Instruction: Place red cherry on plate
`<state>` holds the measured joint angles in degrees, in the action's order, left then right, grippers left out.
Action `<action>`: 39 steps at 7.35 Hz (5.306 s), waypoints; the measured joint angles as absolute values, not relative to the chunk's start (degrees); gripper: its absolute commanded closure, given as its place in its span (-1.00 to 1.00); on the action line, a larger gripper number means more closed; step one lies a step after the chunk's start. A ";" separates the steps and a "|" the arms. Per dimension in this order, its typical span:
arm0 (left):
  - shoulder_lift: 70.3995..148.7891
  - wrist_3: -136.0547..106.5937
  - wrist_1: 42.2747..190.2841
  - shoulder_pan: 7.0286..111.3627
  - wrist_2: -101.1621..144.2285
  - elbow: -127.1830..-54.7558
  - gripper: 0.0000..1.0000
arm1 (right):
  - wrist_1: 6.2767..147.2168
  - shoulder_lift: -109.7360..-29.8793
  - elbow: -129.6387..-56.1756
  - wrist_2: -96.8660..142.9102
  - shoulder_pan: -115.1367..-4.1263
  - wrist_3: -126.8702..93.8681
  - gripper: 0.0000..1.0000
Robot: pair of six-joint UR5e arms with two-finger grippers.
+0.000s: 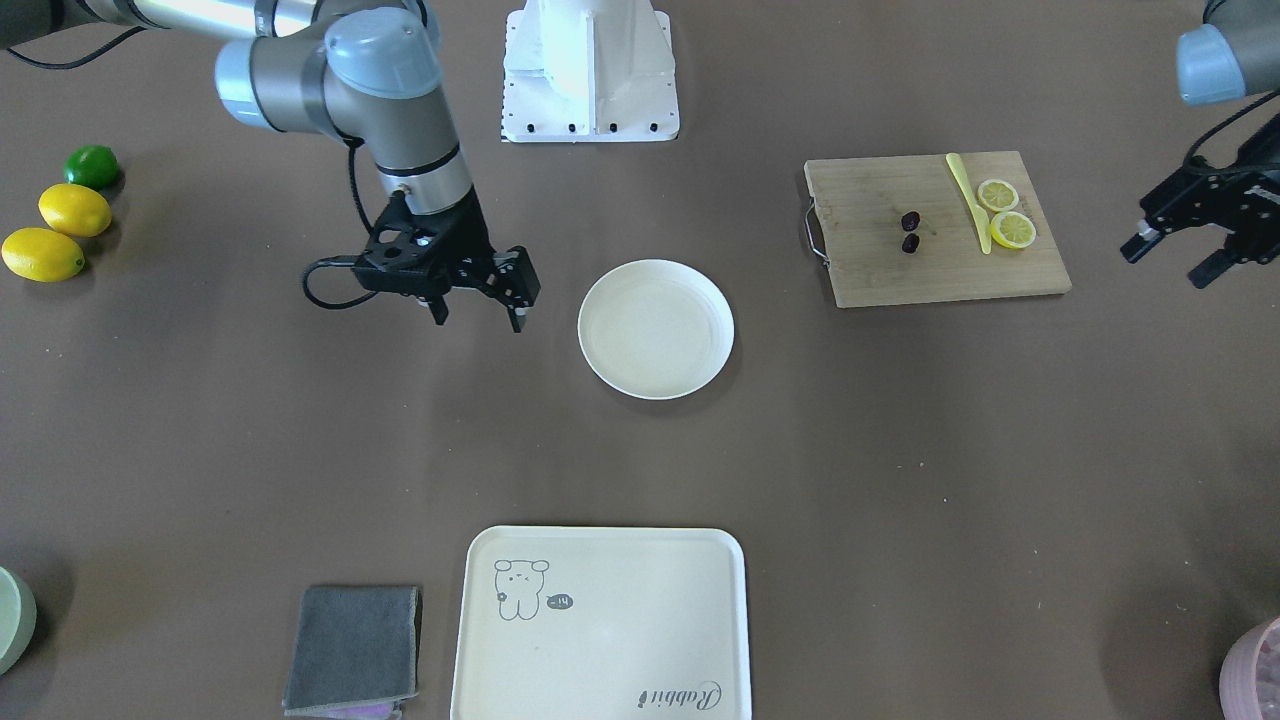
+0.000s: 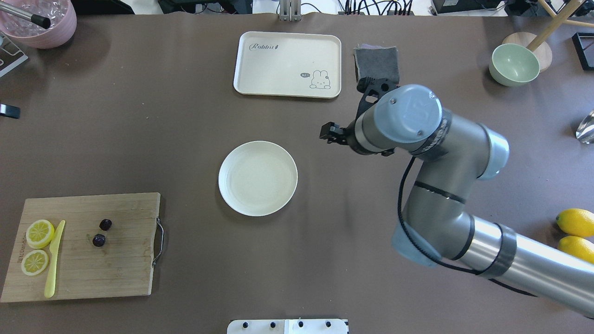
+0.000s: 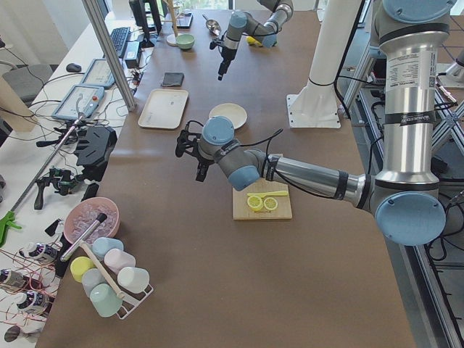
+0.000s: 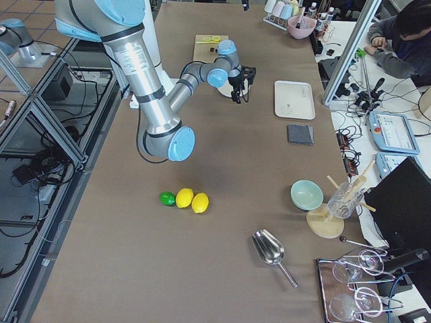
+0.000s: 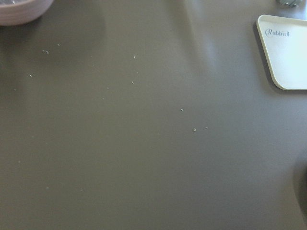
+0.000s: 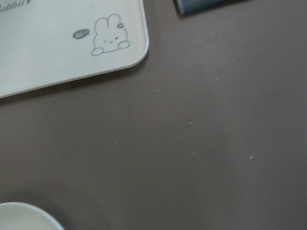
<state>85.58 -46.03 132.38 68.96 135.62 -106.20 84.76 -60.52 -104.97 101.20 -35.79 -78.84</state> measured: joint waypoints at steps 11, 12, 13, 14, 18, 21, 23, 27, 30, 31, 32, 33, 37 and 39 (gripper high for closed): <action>79.55 -54.02 132.72 33.67 111.09 -109.60 0.10 | 89.23 -88.22 -111.92 128.09 -73.12 -18.43 -1.00; 79.62 -54.04 132.72 33.23 110.92 -109.52 0.17 | 89.22 -88.26 -111.85 128.02 -73.17 -18.39 -1.00; 79.67 -54.03 132.72 32.85 110.86 -109.44 0.34 | 89.21 -88.30 -111.79 127.96 -73.20 -18.37 -1.00; 79.73 -53.99 132.72 32.65 110.75 -109.39 0.90 | 89.21 -88.31 -111.72 127.89 -73.21 -18.37 -1.00; 80.00 -53.98 132.72 32.84 110.21 -110.30 1.00 | 89.19 -88.87 -111.62 127.81 -73.40 -18.19 -1.00; 85.17 -54.13 131.16 34.01 110.79 -110.96 1.00 | 89.20 -93.54 -111.21 128.15 -76.86 -15.11 -1.00; 95.90 -55.14 121.70 35.63 111.48 -110.53 1.00 | 89.17 -96.96 -110.42 128.26 -78.93 -14.03 -1.00; 119.11 -66.42 113.10 33.81 109.87 -97.81 1.00 | 89.17 -99.27 -109.29 128.30 -80.54 -12.32 -1.00; 123.56 -69.68 113.15 31.26 105.54 -93.70 -0.96 | 89.21 -99.31 -108.62 128.22 -80.59 -12.32 -1.00; 123.78 -69.96 113.23 30.71 103.96 -93.62 -0.96 | 89.21 -99.32 -108.52 128.20 -80.59 -12.38 -1.00; 123.75 -70.08 113.19 30.35 103.04 -93.98 -0.96 | 89.21 -99.34 -108.49 128.21 -80.59 -12.44 -1.00; 123.36 -70.08 112.97 30.53 102.79 -95.10 -0.96 | 89.21 -99.37 -108.21 128.22 -80.60 -12.46 -1.00; 121.22 -60.68 95.10 42.86 115.21 -106.91 -0.96 | 89.21 -99.71 -105.79 128.32 -80.60 -12.48 -1.00; 119.32 -47.92 85.07 55.70 124.63 -111.73 -0.96 | 89.21 -100.19 -105.08 128.32 -80.62 -12.48 -1.00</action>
<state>119.32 -47.92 85.07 55.70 124.63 -111.73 89.21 -100.19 -105.08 128.32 -80.62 -12.48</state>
